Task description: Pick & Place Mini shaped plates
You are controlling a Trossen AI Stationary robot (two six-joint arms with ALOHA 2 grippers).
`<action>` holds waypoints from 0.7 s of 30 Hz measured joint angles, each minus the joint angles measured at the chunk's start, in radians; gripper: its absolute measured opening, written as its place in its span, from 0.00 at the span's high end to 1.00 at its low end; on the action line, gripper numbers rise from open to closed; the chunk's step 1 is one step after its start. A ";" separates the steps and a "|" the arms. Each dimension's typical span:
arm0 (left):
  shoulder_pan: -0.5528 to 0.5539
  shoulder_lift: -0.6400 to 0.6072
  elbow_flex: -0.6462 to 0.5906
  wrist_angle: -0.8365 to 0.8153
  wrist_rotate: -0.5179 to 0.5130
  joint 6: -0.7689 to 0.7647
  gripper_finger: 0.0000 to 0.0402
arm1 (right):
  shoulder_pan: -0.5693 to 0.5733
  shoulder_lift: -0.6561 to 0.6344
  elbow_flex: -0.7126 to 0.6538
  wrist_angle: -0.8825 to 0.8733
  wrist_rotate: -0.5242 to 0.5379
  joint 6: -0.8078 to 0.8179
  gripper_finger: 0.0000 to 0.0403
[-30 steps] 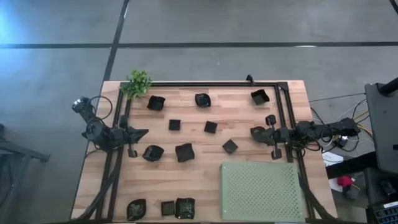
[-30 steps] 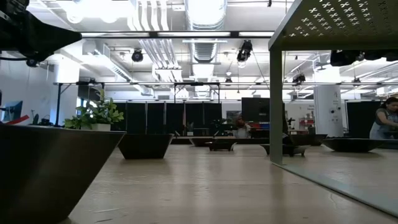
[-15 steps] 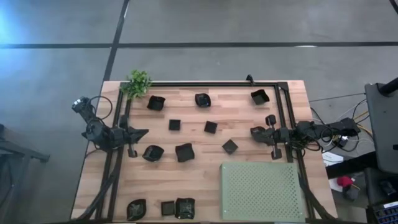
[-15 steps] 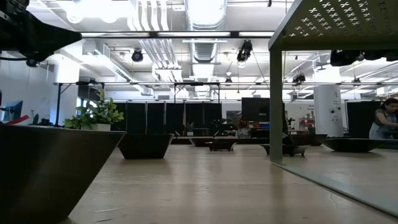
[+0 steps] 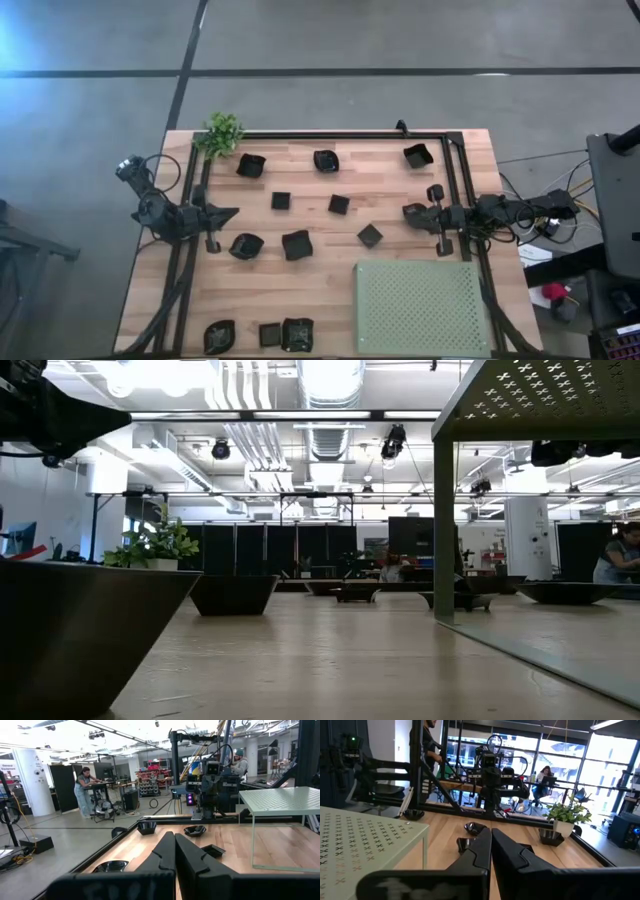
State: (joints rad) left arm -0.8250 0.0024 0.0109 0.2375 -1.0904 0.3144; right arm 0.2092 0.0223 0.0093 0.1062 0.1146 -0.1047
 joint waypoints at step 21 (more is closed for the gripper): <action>0.000 0.000 0.000 0.000 0.000 0.000 1.00 | 0.000 0.000 0.000 0.218 -0.003 0.000 0.98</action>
State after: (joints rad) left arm -0.8249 0.0024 0.0109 0.2376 -1.0901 0.3141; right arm 0.2090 0.0219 0.0097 0.3240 0.1119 -0.1045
